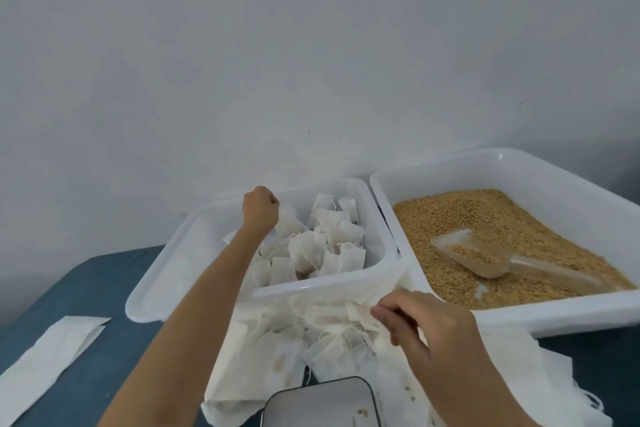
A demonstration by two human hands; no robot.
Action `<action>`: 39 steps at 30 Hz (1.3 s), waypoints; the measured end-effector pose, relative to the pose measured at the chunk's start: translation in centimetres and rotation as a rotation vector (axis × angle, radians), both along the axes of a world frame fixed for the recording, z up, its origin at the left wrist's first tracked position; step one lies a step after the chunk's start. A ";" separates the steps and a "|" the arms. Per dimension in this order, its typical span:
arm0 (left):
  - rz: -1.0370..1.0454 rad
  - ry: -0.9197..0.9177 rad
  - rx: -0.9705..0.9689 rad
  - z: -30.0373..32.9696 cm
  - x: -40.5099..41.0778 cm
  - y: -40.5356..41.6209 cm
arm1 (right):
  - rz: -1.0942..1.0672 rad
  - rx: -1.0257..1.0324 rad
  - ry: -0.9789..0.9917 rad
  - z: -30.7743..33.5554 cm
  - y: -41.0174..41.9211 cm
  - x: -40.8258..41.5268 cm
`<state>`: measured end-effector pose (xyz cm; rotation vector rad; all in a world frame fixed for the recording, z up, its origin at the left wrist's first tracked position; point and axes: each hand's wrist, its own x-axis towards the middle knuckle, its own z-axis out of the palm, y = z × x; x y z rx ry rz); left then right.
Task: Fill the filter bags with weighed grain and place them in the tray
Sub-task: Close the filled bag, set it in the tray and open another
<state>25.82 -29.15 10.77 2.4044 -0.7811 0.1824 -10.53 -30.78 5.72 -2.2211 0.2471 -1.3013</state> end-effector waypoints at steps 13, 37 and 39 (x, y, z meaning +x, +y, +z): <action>-0.080 -0.034 0.083 0.7 -1.8 3.0 | 0.021 0.040 0.056 0.1 0.2 -0.2; -0.707 -0.117 0.210 -2.7 -27.6 12.6 | 0.022 0.265 -0.256 1.7 0.9 -1.9; -0.682 -0.169 0.355 -3.2 -29.1 11.5 | 0.012 0.258 -0.261 1.5 0.6 -1.8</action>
